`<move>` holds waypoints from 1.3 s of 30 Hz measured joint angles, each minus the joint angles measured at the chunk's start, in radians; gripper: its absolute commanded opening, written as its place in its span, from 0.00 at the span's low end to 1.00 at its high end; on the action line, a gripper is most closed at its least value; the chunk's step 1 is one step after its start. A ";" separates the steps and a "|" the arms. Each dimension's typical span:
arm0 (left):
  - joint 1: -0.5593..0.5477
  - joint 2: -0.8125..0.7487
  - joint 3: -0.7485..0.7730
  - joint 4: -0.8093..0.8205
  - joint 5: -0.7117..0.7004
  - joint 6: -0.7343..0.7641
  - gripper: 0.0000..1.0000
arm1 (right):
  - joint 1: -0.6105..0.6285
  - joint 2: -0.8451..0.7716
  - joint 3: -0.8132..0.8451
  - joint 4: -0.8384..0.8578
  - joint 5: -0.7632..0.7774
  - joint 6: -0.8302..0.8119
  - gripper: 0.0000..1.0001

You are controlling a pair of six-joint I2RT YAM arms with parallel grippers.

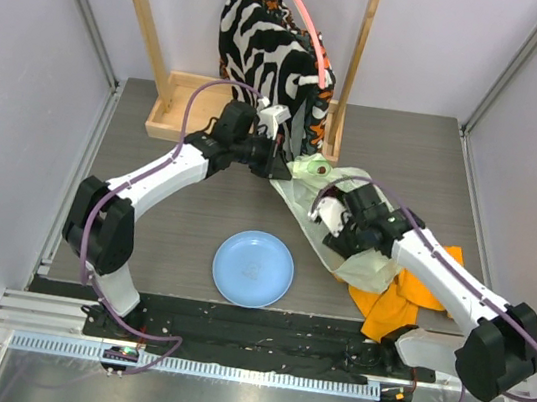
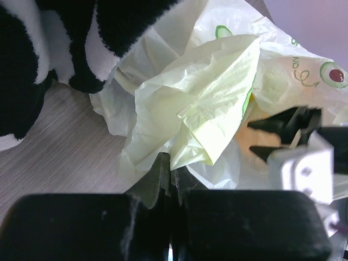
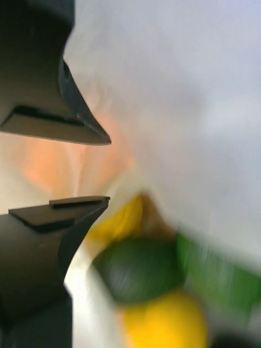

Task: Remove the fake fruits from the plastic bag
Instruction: Adjust the plastic bag at the center of the board, then take out the fake fruit from the plastic bag.

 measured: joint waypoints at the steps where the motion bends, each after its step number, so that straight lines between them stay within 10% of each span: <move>1: 0.000 0.000 0.000 0.001 0.000 0.000 0.00 | -0.022 -0.001 0.027 0.000 0.016 0.010 0.57; 11: 0.000 0.001 0.000 0.001 0.000 0.000 0.00 | -0.155 0.100 0.180 0.096 0.085 0.030 0.79; 22: 0.000 0.001 -0.024 0.004 0.000 0.008 0.00 | -0.254 0.294 0.183 0.119 0.090 -0.011 0.80; 29: 0.000 0.001 -0.025 0.007 0.000 0.008 0.00 | -0.256 0.311 0.145 0.143 -0.002 -0.068 0.37; 39: 0.000 0.001 -0.022 0.007 0.000 0.007 0.00 | -0.256 0.174 0.316 0.031 -0.122 -0.062 0.27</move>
